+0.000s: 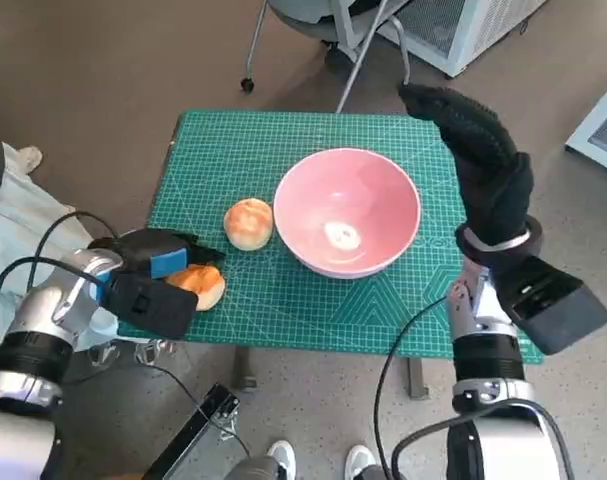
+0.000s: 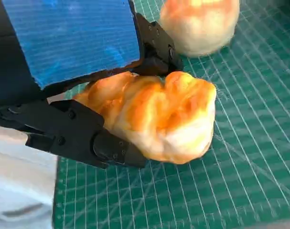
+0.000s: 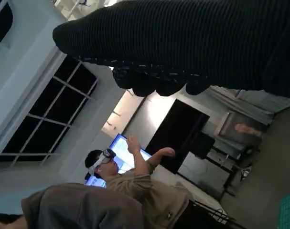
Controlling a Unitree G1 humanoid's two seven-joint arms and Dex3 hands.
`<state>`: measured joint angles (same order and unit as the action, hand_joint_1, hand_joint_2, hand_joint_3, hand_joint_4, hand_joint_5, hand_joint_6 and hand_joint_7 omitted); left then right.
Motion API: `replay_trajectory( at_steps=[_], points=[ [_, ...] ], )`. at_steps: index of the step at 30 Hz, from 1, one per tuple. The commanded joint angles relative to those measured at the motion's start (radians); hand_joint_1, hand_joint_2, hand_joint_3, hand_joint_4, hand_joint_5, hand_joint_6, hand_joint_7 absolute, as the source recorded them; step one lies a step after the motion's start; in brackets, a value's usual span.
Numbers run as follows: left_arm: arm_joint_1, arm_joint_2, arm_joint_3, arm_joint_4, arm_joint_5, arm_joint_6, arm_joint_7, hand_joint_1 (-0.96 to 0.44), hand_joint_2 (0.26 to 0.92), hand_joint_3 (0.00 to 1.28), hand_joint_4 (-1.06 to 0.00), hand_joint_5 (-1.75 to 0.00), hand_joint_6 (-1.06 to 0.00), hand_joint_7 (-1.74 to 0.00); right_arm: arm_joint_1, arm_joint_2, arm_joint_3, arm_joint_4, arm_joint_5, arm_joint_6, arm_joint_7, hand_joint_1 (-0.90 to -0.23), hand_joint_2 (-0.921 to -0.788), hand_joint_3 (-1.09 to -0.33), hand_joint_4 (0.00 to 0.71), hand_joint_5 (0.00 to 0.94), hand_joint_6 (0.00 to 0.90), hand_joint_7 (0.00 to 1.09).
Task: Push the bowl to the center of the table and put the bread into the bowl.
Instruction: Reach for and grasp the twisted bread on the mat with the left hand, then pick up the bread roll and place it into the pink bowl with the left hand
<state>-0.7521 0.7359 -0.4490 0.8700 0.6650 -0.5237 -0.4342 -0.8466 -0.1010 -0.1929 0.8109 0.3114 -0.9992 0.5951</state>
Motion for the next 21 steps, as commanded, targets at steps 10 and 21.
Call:
replay_trajectory(
  at_steps=[10,21],
  points=[
    [-0.051,0.083,0.174,-0.112,-0.243,-0.077,-0.119,0.00,0.921,0.13,-0.50,-1.44,-0.69,-1.01,0.031,0.002,-0.001,0.002,0.017,0.018,-0.001,-0.539,-0.921,-0.664,0.342,0.009,0.050,0.87],
    [-0.122,0.055,0.345,-0.293,-0.489,-0.071,-0.166,0.00,0.910,0.09,-0.59,-1.30,-0.72,-1.05,0.031,-0.003,-0.001,-0.003,0.032,0.029,0.010,-0.535,-0.921,-0.664,0.342,0.008,0.058,0.86]
  ],
)
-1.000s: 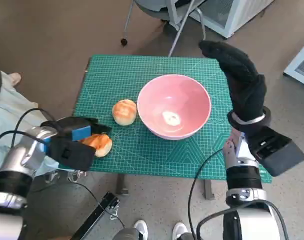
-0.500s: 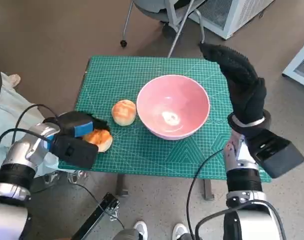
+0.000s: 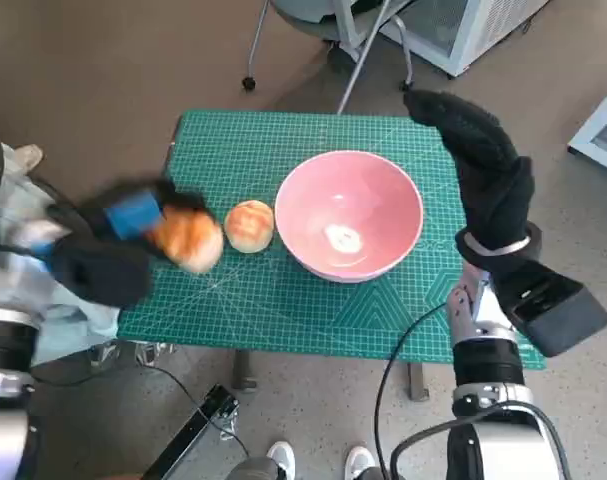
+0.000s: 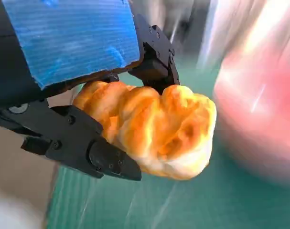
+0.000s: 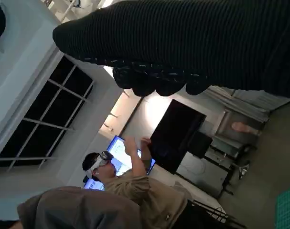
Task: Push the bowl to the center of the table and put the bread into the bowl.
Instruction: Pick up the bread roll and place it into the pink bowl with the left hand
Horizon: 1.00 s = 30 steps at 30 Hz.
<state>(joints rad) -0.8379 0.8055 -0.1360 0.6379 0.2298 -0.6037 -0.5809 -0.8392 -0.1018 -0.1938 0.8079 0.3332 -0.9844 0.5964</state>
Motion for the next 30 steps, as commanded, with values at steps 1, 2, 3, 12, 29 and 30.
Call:
replay_trajectory(
  at_steps=[1,2,3,12,29,30],
  points=[
    [-0.034,-0.015,0.034,-0.065,-0.055,0.012,-0.022,0.00,0.911,0.09,-0.59,-1.29,-0.72,-1.05,0.024,-0.002,0.000,-0.001,0.010,0.015,0.009,-0.535,-0.921,-0.664,0.342,0.008,0.058,0.86],
    [-0.033,-0.015,0.035,-0.069,-0.057,0.015,-0.024,0.00,0.911,0.09,-0.59,-1.28,-0.71,-1.07,0.024,-0.002,0.001,-0.001,0.010,0.015,0.009,-0.534,-0.921,-0.664,0.342,0.008,0.058,0.85],
    [-0.060,-0.041,0.036,-0.114,-0.053,0.036,-0.001,0.00,0.911,0.09,-0.60,-1.28,-0.71,-1.07,0.023,-0.003,0.001,0.001,0.010,0.015,0.009,-0.534,-0.921,-0.664,0.342,0.007,0.059,0.85],
    [-0.163,-0.153,0.010,-0.189,-0.012,0.088,0.047,0.00,0.920,0.07,-0.61,-1.19,-0.70,-1.16,0.020,-0.006,0.004,0.006,0.013,0.019,0.008,-0.535,-0.921,-0.663,0.343,0.007,0.062,0.85],
    [-0.390,-0.414,-0.236,0.301,0.285,-0.101,0.270,0.00,0.919,0.06,-0.64,-1.25,-0.71,-1.05,0.051,-0.003,0.014,-0.034,-0.003,0.019,-0.016,-0.539,-0.921,-0.664,0.358,0.012,0.062,0.85],
    [-0.395,-0.417,-0.239,0.316,0.291,-0.107,0.278,0.00,0.919,0.06,-0.64,-1.25,-0.70,-1.05,0.052,-0.003,0.014,-0.035,-0.003,0.020,-0.017,-0.538,-0.921,-0.663,0.358,0.012,0.062,0.85]
  ],
)
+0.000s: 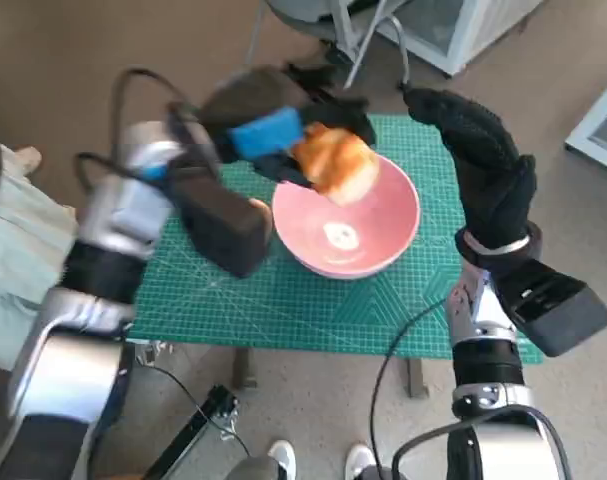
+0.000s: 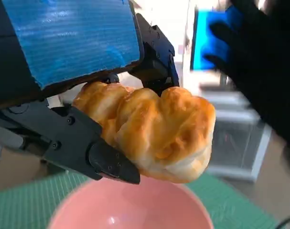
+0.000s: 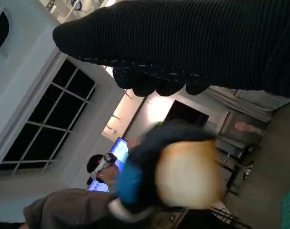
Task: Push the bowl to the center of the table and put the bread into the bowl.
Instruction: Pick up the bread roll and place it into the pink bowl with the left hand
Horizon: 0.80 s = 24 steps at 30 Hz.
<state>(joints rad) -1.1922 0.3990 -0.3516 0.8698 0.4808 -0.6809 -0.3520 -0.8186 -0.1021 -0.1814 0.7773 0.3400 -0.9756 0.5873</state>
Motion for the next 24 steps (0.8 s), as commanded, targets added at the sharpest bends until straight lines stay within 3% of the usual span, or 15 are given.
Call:
replay_trajectory(
  at_steps=[1,4,5,6,7,10,11,16,24],
  points=[
    [-0.045,-0.012,-0.025,0.095,0.043,-0.037,0.055,0.00,0.919,0.06,-0.64,-1.25,-0.70,-1.05,0.032,-0.003,0.002,-0.006,-0.010,0.012,-0.008,-0.538,-0.921,-0.663,0.358,0.012,0.063,0.85],
    [-0.049,-0.033,-0.037,0.144,0.052,-0.023,0.048,0.00,0.920,0.06,-0.65,-1.25,-0.70,-1.05,0.035,-0.009,0.001,-0.009,-0.010,0.014,-0.009,-0.538,-0.921,-0.662,0.358,0.012,0.064,0.85],
    [-0.044,-0.053,-0.044,0.171,0.047,0.019,0.007,0.00,0.920,0.10,-0.60,-1.28,-0.64,-1.13,0.037,-0.015,-0.001,-0.011,-0.009,0.015,-0.009,-0.536,-0.921,-0.662,0.359,0.012,0.061,0.84],
    [-0.042,-0.067,-0.049,0.190,0.042,0.049,-0.022,-0.02,0.895,0.16,-0.44,-1.19,-0.48,-1.12,0.039,-0.020,-0.002,-0.012,-0.009,0.016,-0.009,-0.534,-0.921,-0.662,0.357,0.011,0.056,0.84],
    [-0.040,-0.077,-0.053,0.202,0.038,0.084,-0.060,-0.06,0.871,0.17,-0.34,-0.90,-0.33,-0.96,0.041,-0.024,-0.004,-0.012,-0.008,0.015,-0.009,-0.533,-0.921,-0.661,0.355,0.010,0.052,0.84],
    [-0.040,-0.081,-0.057,0.205,0.029,0.133,-0.123,-0.11,0.843,0.11,-0.20,-0.35,-0.14,-0.67,0.044,-0.031,-0.008,-0.011,-0.007,0.014,-0.009,-0.541,-0.921,-0.656,0.349,0.006,0.046,0.83],
    [-0.040,-0.082,-0.057,0.202,0.027,0.141,-0.133,-0.12,0.838,0.09,-0.18,-0.24,-0.11,-0.62,0.044,-0.032,-0.009,-0.011,-0.007,0.015,-0.009,-0.544,-0.921,-0.655,0.347,0.005,0.046,0.82],
    [-0.026,-0.069,-0.034,0.187,-0.001,0.122,-0.151,-0.16,0.835,0.06,-0.13,-0.07,-0.06,-0.54,0.050,-0.039,-0.015,-0.017,-0.008,0.010,-0.012,-0.552,-0.921,-0.650,0.344,0.003,0.049,0.82],
    [0.012,-0.022,0.019,0.179,-0.050,0.011,-0.092,-0.23,0.847,0.04,-0.11,-0.02,-0.06,-0.51,0.049,-0.046,-0.020,-0.012,-0.029,-0.006,-0.037,-0.562,-0.921,-0.644,0.342,0.001,0.051,0.81]
  ],
)
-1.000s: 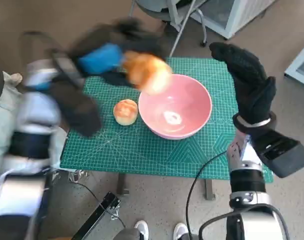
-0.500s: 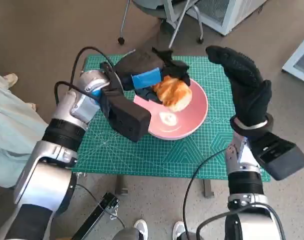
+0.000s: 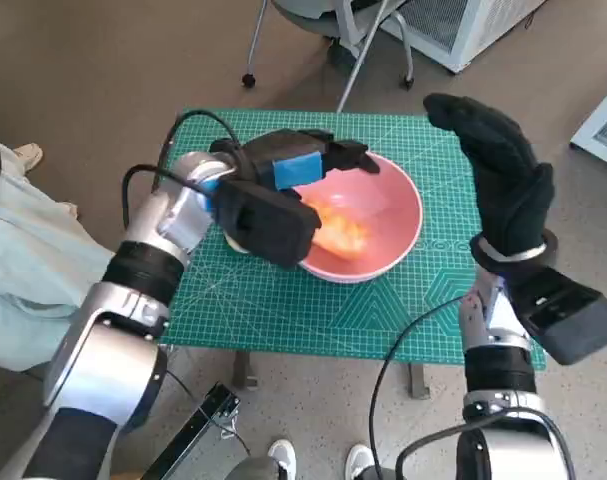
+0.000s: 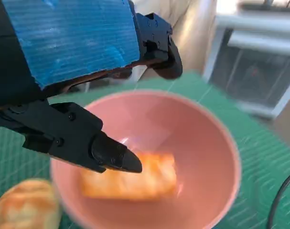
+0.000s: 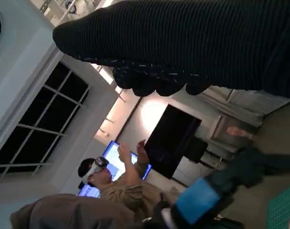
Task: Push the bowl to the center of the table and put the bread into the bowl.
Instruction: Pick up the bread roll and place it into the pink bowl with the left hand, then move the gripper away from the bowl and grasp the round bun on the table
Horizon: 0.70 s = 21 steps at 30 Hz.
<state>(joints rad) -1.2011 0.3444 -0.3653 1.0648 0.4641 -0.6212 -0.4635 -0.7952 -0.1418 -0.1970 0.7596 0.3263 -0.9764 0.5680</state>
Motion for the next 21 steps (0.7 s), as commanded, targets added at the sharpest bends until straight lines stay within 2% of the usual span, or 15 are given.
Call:
replay_trajectory(
  at_steps=[1,10,14,21],
  points=[
    [0.026,0.040,0.043,-0.017,-0.046,-0.058,0.017,-0.23,0.850,0.03,-0.12,-0.02,-0.07,-0.50,0.025,-0.007,-0.004,0.007,-0.019,-0.007,-0.021,-0.563,-0.921,-0.643,0.342,0.001,0.051,0.81],
    [0.053,0.096,0.084,-0.060,-0.083,-0.082,0.001,-0.19,0.857,0.00,-0.14,0.00,-0.22,-0.27,0.025,-0.009,0.002,0.014,-0.031,-0.018,-0.039,-0.552,-0.921,-0.644,0.342,0.001,0.053,0.81],
    [0.100,0.167,0.137,-0.136,-0.138,-0.042,-0.042,-0.15,0.855,0.00,-0.19,-0.01,-0.31,-0.17,0.025,-0.010,0.003,0.021,-0.031,-0.021,-0.042,-0.553,-0.921,-0.645,0.342,0.001,0.052,0.81],
    [0.159,0.210,0.166,-0.217,-0.154,0.029,-0.059,-0.07,0.849,0.00,-0.25,-0.01,-0.38,-0.11,0.024,-0.011,0.004,0.025,-0.029,-0.024,-0.041,-0.557,-0.921,-0.645,0.342,0.001,0.051,0.81]
  ],
)
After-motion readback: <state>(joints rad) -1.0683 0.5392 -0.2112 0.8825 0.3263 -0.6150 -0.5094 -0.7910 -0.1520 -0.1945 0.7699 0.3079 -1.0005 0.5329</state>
